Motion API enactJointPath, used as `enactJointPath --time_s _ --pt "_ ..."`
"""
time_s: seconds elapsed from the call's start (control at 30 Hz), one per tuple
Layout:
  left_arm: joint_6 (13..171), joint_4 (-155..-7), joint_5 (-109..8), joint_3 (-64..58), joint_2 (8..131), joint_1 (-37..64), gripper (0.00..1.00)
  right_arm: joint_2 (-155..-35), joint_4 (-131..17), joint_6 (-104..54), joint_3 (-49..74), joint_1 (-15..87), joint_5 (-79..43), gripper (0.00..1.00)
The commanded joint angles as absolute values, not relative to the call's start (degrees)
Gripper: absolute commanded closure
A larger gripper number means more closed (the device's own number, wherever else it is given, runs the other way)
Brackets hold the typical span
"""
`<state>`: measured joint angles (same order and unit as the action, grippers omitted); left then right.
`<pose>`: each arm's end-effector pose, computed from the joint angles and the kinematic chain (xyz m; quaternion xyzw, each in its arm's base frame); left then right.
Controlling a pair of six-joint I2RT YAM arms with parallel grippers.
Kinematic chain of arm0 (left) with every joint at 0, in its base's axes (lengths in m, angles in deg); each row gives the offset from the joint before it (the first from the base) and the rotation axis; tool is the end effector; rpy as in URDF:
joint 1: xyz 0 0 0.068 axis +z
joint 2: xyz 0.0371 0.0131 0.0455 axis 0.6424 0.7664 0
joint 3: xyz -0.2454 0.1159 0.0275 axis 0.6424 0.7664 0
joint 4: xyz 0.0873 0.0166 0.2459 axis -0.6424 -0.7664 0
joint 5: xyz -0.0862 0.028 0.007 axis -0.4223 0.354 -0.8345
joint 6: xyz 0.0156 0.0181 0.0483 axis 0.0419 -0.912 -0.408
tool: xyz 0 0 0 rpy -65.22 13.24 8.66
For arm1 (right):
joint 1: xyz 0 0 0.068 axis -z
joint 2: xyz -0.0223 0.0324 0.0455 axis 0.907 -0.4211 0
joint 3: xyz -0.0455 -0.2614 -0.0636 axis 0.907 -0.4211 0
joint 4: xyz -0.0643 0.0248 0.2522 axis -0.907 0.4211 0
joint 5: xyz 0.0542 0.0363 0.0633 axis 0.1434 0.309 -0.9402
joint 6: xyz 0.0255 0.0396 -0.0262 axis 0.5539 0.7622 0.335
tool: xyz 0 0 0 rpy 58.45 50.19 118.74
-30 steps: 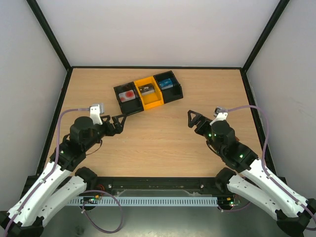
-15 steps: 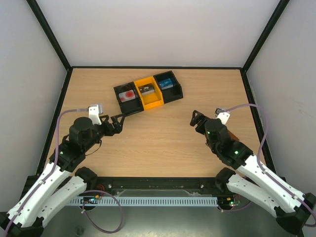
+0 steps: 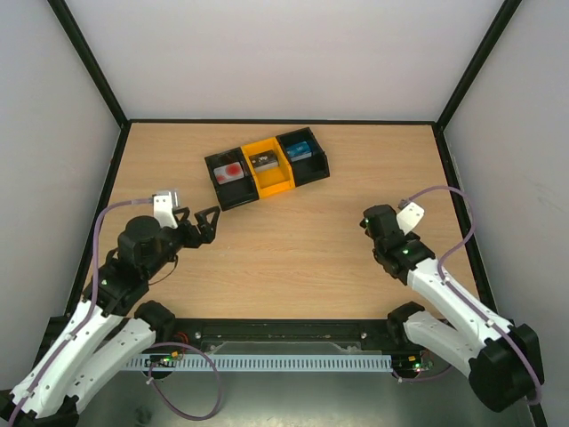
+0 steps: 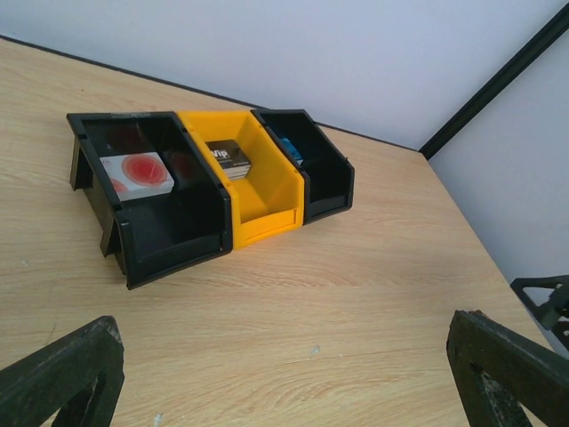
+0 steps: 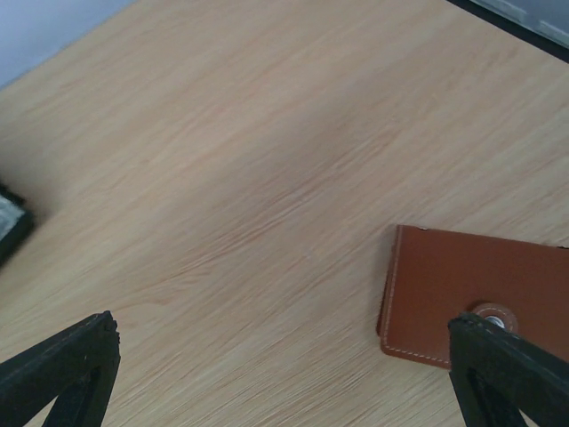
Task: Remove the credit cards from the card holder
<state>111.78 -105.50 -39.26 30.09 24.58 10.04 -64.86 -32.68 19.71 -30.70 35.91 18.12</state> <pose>0.1155 -0.0645 0.3182 -0.0246 0.7854 -0.2968 0.5426 0.1672 0.0739 0.2269 0.2673 0.8531 0.0772 0.4413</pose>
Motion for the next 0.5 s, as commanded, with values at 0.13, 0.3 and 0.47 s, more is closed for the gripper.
enactJointPath --time_s 0.13,0.3,0.47 --pt "110.12 -105.93 -38.98 30.38 22.45 10.40 0.00 -70.69 -38.02 18.42 -33.10 47.22 14.19 0.02" --pt "110.21 -105.58 -38.80 30.71 22.48 10.35 0.00 -72.05 -44.19 18.80 -35.99 55.49 10.21 0.02" --pt "110.07 -105.35 -38.97 30.81 22.49 10.34 0.00 -79.23 -49.32 17.68 -36.07 63.98 2.98 0.02"
